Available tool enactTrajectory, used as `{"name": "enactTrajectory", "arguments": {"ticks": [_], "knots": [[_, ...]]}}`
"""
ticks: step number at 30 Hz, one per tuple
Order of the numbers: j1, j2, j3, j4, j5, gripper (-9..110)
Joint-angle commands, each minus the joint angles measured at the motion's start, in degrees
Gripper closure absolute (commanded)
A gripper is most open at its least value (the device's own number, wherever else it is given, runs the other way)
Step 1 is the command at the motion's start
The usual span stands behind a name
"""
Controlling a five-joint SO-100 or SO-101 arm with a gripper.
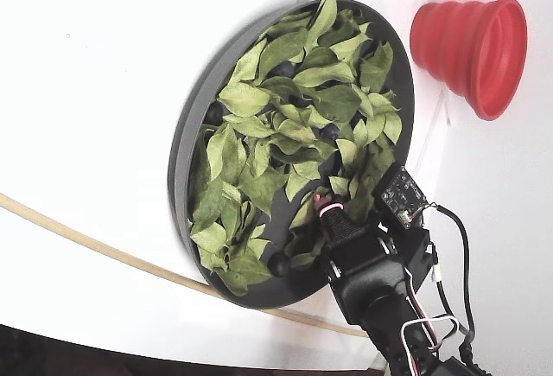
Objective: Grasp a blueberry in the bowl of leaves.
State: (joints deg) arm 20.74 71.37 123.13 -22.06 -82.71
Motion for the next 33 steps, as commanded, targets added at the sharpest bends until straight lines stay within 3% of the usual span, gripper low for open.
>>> {"name": "enactTrajectory", "arguments": {"ticks": [1,33], "knots": [[-0.3,2.5,1.1,0.5,-0.7,92],[-0.9,12.1,-2.4,4.0,-5.4,93]]}}
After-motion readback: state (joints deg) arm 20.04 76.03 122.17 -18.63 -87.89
